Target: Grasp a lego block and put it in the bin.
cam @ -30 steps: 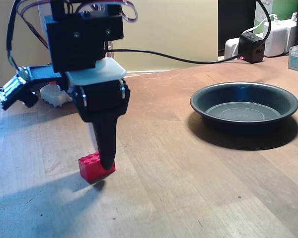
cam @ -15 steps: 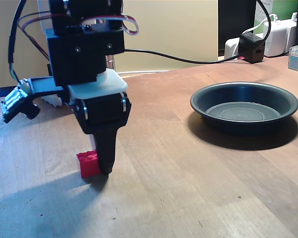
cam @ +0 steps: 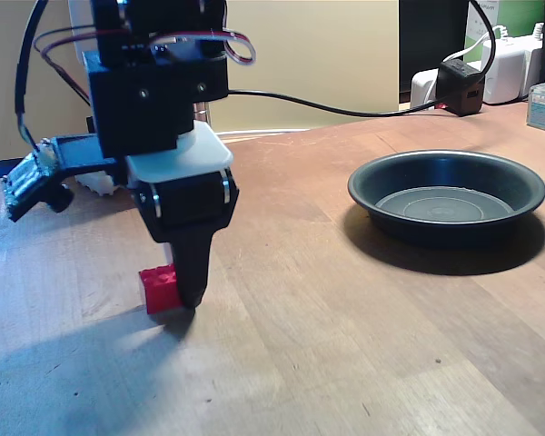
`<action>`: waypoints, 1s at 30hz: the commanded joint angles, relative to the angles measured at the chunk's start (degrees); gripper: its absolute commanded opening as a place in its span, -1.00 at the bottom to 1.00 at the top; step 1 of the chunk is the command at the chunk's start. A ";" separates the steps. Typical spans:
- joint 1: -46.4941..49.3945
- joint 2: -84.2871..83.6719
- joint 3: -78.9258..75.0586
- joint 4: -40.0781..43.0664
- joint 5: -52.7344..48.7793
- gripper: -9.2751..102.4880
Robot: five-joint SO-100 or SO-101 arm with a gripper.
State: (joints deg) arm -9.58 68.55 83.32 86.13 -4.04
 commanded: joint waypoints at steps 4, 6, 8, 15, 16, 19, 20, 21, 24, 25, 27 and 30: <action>-4.31 10.02 -0.97 6.15 8.61 -0.84; -6.77 12.04 -0.97 8.09 13.36 -0.84; -10.02 12.83 -0.97 9.32 18.19 -0.84; -22.50 13.27 -1.85 9.49 39.11 -0.84; -23.99 13.01 -1.93 9.32 41.66 -0.84; -28.21 12.74 -1.93 9.23 47.64 -0.84; -29.18 12.74 -1.93 9.23 49.22 -0.84; -30.23 12.83 -1.93 9.23 50.80 -0.84; -34.01 12.66 -2.37 9.14 56.16 -0.84; -34.89 12.66 -3.34 9.14 57.74 -0.84; -36.56 12.57 -5.36 9.23 61.00 -0.84; -39.02 11.51 -7.38 9.23 64.95 -0.84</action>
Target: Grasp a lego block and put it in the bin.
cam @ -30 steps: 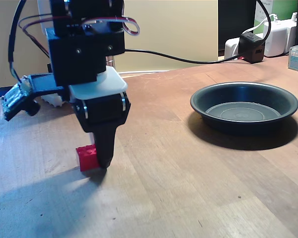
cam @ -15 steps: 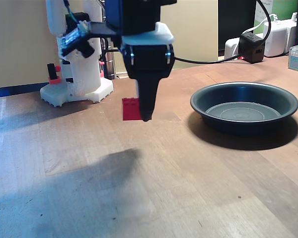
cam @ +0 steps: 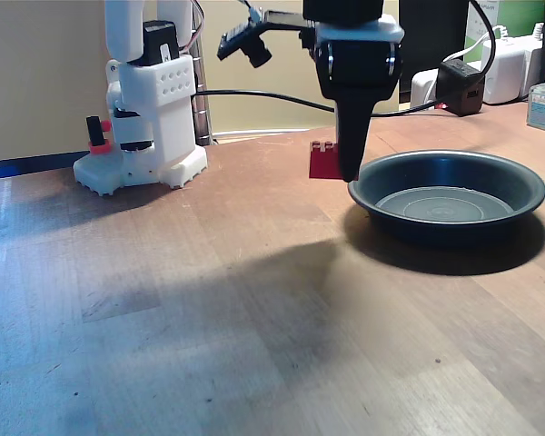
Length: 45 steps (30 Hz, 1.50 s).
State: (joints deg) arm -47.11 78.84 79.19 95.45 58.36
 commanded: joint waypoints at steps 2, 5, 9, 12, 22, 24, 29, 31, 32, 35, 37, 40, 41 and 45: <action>-2.81 -0.79 -4.92 0.00 4.48 -0.84; -4.57 -3.87 -8.44 0.00 8.53 -0.84; -6.42 -8.70 -14.68 0.00 13.89 -0.84; -7.73 -12.48 -18.54 0.00 17.05 -0.84; -9.14 -21.36 -28.48 0.26 21.80 -0.82; -8.96 -21.80 -28.48 0.18 21.36 -0.80; -9.14 -21.53 -28.48 0.62 16.88 -0.72; -9.14 -21.27 -28.21 0.70 16.00 -0.67; -9.14 -21.27 -28.30 0.70 16.00 -0.65; -9.14 -21.27 -28.39 0.70 16.00 -0.60; -9.05 -21.27 -28.39 0.70 16.00 -0.61; -8.88 -21.18 -27.69 0.88 16.00 -0.61; -8.88 -21.18 -27.69 1.41 16.00 -0.61; -8.79 -20.92 -28.13 4.31 13.80 -0.61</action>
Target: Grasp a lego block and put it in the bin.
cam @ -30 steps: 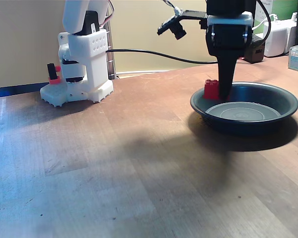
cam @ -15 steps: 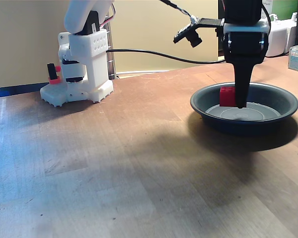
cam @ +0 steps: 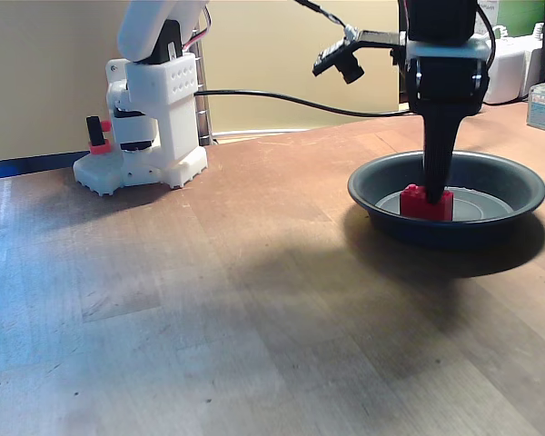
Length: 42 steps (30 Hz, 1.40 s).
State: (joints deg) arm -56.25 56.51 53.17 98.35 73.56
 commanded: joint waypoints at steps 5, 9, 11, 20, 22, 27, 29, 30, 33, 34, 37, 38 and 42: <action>0.70 7.29 -1.49 1.49 -2.72 -0.61; 1.85 11.95 -1.49 1.49 -3.69 -0.61; 2.81 14.85 -0.97 1.58 -7.65 -0.61; 17.84 29.36 10.90 1.49 -42.01 -0.62; 22.94 32.43 15.12 1.41 -50.89 -0.64; 33.84 38.76 24.61 0.88 -66.18 -0.84; 37.27 40.34 27.95 -0.35 -69.43 -0.83; 38.94 41.13 29.79 -0.79 -70.66 -0.84; 43.68 42.80 35.68 -4.48 -73.56 -0.84; 45.35 43.59 37.71 -6.06 -74.71 -0.84; 48.87 46.67 43.68 -11.60 -80.16 -0.84; 49.83 47.99 45.70 -13.36 -81.91 -0.84; 52.47 53.00 54.23 -19.25 -85.17 -0.84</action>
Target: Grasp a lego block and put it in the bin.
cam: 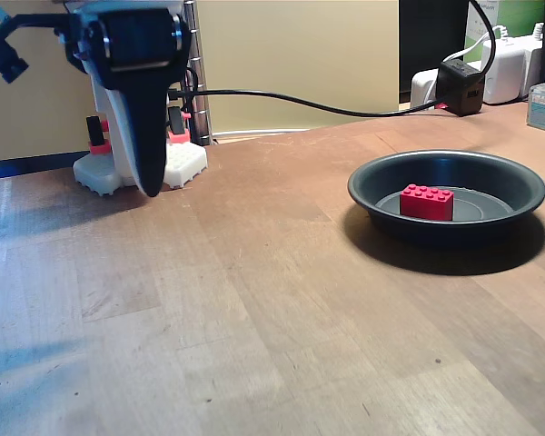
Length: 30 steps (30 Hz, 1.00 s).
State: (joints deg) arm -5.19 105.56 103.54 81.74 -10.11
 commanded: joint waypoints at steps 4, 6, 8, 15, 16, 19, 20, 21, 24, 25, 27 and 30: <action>2.55 8.79 12.57 -8.44 -1.93 -0.84; 2.90 11.25 17.31 -11.87 -2.29 -0.84; 3.69 13.71 22.50 -15.91 -2.64 -0.84; 4.57 21.97 39.73 -28.56 -2.72 -0.84; 4.57 22.85 41.48 -29.53 -2.72 -0.84; 4.57 25.22 45.62 -30.94 -2.20 -0.84; 4.57 25.93 46.58 -30.94 -2.11 -0.84; 4.57 26.54 47.46 -30.94 -2.11 -0.84; 4.57 28.65 50.01 -30.94 -2.11 -0.84; 4.57 29.44 50.71 -30.94 -2.11 -0.84; 4.57 31.11 52.29 -30.94 -2.02 -0.84; 4.57 33.84 54.58 -30.94 -1.85 -0.84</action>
State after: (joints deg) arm -0.97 137.81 156.97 50.54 -12.22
